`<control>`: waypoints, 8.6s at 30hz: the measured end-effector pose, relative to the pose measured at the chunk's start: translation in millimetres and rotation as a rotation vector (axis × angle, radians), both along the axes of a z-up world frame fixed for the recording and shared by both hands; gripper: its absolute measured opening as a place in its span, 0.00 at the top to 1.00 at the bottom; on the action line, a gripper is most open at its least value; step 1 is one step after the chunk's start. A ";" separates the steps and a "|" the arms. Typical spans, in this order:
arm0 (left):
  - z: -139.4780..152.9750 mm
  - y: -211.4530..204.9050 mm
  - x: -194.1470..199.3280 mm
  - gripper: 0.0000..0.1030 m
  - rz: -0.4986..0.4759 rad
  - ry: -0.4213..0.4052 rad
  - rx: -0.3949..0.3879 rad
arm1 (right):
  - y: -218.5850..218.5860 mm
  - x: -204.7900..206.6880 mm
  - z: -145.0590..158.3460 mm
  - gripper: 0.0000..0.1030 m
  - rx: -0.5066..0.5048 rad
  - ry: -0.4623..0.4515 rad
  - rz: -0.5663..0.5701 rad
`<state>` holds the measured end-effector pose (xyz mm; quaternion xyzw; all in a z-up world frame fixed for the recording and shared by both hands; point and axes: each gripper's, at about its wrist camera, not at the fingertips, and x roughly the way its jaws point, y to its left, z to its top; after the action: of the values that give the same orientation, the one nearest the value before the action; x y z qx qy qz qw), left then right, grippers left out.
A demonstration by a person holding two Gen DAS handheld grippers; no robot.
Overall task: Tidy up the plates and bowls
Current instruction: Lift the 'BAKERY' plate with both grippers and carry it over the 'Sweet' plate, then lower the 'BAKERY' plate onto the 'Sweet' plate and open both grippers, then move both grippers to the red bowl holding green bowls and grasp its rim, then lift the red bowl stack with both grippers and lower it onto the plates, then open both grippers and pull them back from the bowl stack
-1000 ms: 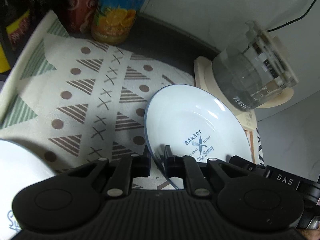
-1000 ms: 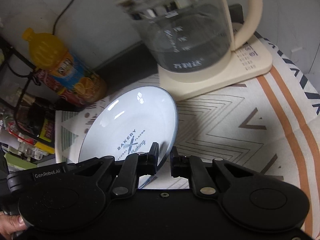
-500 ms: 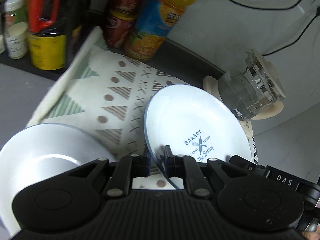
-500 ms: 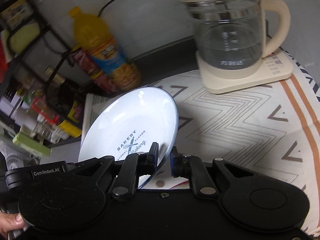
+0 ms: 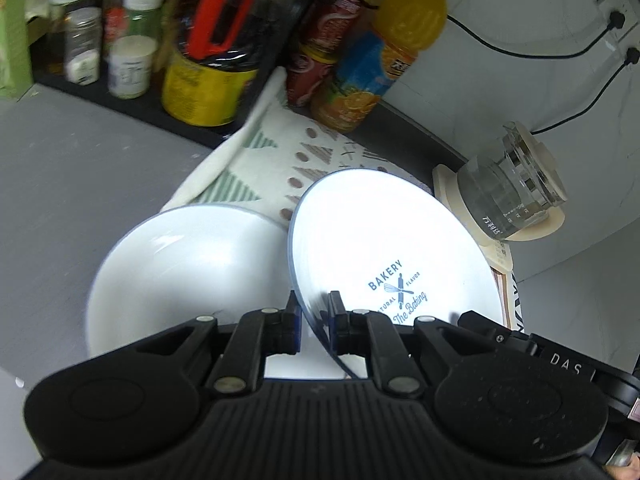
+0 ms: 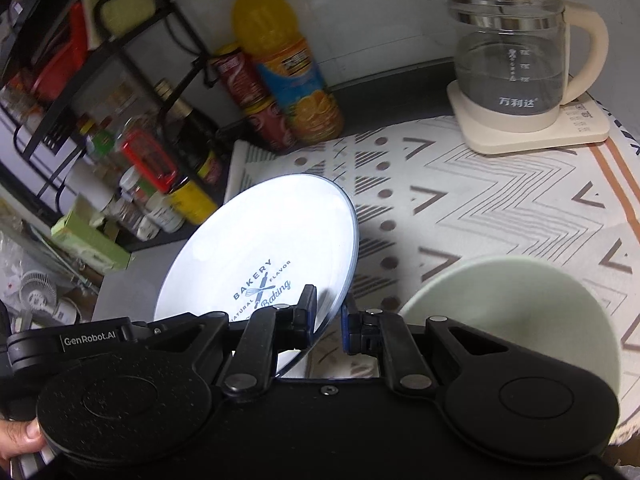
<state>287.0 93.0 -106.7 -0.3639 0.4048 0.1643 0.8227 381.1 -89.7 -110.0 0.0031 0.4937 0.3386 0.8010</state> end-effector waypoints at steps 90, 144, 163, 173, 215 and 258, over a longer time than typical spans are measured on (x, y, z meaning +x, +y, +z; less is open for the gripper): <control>-4.5 25.5 -77.0 0.19 0.066 0.073 0.066 | -6.0 -91.2 27.1 0.04 -0.074 -0.221 -0.108; -33.4 -129.8 76.2 0.34 -0.374 0.057 -0.076 | -153.6 -8.7 -48.2 0.39 -0.061 0.015 -0.454; -62.3 -121.9 79.7 0.71 -0.350 0.130 -0.052 | -143.6 -5.5 -66.0 0.70 -0.117 0.051 -0.411; -33.3 -107.3 70.3 0.72 -0.323 0.058 -0.038 | -122.3 -4.8 -30.6 0.70 -0.086 -0.028 -0.364; 15.0 35.2 -62.1 0.72 0.074 0.009 0.015 | 35.9 -58.5 -7.0 0.70 -0.004 -0.014 0.000; -7.0 54.9 -62.0 0.31 0.120 0.056 0.027 | 20.2 -58.2 1.2 0.09 -0.010 -0.054 -0.088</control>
<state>225.0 147.9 -113.7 -0.3716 0.4029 0.2289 0.8045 322.9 -69.5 -108.8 0.0118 0.4728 0.3005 0.8282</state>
